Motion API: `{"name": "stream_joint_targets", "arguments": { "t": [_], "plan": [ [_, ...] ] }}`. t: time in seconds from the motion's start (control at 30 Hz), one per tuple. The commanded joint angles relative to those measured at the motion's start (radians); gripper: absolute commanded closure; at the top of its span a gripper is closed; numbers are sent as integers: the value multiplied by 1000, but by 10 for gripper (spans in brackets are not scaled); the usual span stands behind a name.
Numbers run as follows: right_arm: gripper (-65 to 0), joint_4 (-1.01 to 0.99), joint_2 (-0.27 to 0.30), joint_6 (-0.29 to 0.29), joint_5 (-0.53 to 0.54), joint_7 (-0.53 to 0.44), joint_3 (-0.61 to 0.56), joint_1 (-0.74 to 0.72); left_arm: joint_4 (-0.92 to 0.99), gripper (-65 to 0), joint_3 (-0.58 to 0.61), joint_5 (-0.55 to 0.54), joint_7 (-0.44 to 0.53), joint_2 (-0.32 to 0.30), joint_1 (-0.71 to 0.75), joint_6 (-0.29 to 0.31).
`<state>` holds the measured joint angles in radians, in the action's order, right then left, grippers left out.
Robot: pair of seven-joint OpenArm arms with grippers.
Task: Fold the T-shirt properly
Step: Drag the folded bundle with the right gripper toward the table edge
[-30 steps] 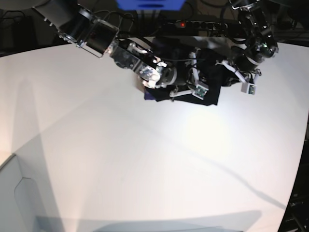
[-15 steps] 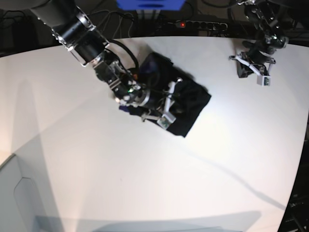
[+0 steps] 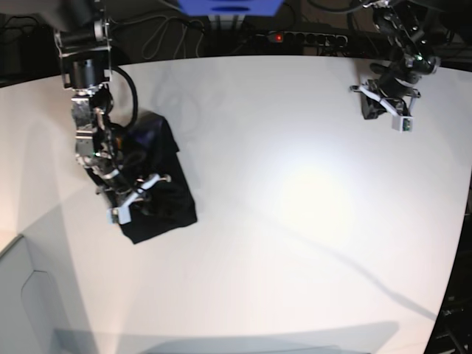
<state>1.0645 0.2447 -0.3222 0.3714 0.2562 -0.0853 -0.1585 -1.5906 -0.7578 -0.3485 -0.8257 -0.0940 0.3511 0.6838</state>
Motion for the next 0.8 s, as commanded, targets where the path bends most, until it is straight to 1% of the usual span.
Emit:
{"name": "stream_joint_targets", "arguments": {
  "t": [0.0,0.13,0.37,0.53,0.77],
  "plan": [
    [0,-33,23,74,-94,157,25,38,-12,0,-2,1,-1,-8,3,-2],
    [0,-33,60,73,-94,157,112,60,-12,0,-2,2,-1,-10,3,-2],
    [0,-33,109,71,-94,156,201,98,-14,0,-1,1,-1,-10,16,-2],
    [0,-33,115,71,-94,156,246,118,-14,0,-1,1,-1,-10,16,-2],
    [0,-27,110,71,-93,156,249,113,-14,0,-1,1,-1,-10,16,-2]
  ]
}}
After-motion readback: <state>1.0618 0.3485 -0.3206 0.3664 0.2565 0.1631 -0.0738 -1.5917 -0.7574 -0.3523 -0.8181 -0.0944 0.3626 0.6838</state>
